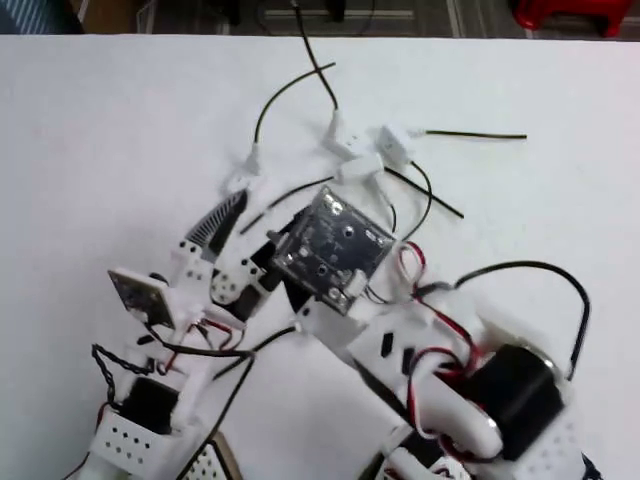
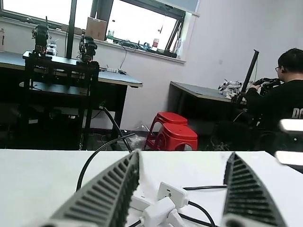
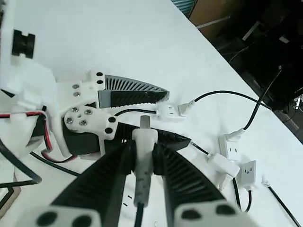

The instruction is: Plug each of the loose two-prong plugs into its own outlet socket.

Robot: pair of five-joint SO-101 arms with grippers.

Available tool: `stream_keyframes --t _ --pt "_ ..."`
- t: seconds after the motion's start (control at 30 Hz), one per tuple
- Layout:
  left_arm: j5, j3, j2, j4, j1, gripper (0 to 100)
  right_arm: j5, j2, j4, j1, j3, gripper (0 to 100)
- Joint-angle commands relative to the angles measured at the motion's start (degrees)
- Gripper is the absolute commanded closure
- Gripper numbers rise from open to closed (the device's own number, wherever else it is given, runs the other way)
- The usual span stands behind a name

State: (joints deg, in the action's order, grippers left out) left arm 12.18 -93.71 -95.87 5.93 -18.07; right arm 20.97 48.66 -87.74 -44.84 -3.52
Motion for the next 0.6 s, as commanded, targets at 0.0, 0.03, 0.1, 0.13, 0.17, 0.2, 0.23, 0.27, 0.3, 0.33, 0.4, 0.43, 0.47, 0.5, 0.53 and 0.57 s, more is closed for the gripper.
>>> stream_keyframes --t 0.0,0.03,0.1,0.13,0.17,0.2,0.23,0.27,0.3,0.33,0.4,0.43,0.47,0.5,0.53,0.57 --pt "-0.35 0.44 -0.57 -0.88 -0.57 71 0.62 -0.31 -4.97 1.10 5.19 98.0" --pt "-0.35 0.44 -0.57 -0.88 -0.57 71 0.62 -0.22 -5.41 1.80 5.36 98.0" --pt "-0.35 0.44 -0.57 -0.88 -0.57 71 0.53 -0.31 -6.81 3.38 4.84 98.0" --pt "-0.35 0.44 -0.57 -0.88 -0.48 71 0.53 -0.66 -7.69 4.00 4.40 98.0" --pt "-0.35 0.44 -0.57 -0.88 -0.48 71 0.44 -0.92 -8.04 4.53 3.08 98.0" --pt "-0.35 0.44 -0.57 -0.88 -0.48 71 0.44 -0.92 -7.87 4.88 1.32 98.0" --pt "-0.35 0.44 -0.57 -0.88 -0.48 71 0.44 -1.01 -7.78 5.14 -0.44 98.0" --pt "-0.35 0.44 -0.57 -0.88 -0.48 71 0.44 -1.10 -6.90 5.14 -2.37 98.0" --pt "-0.35 0.44 -0.57 -0.88 -0.48 71 0.44 -1.01 -5.49 5.05 -4.31 98.0" --pt "-0.35 0.44 -0.57 -0.88 -0.48 71 0.44 -0.92 -4.09 4.97 -5.98 98.0" --pt "-0.35 0.44 -0.57 -0.88 -0.48 71 0.44 -0.92 -1.63 4.88 -8.18 98.0" --pt "-0.35 0.44 -0.57 -0.88 -0.48 71 0.44 -1.01 -0.48 4.88 -8.62 98.0" --pt "-0.35 0.44 -0.57 -0.88 -0.48 71 0.44 -1.01 0.48 4.88 -8.79 98.0" --pt "-0.35 0.44 -0.57 -0.88 -0.48 71 0.44 -1.19 1.36 4.88 -8.79 98.0" --pt "-0.35 0.44 -0.57 -0.88 -0.48 71 0.44 -1.27 2.07 4.79 -8.70 98.0" --pt "-0.35 0.44 -0.57 -0.88 -0.48 71 0.44 -1.36 2.77 4.79 -8.70 98.0"
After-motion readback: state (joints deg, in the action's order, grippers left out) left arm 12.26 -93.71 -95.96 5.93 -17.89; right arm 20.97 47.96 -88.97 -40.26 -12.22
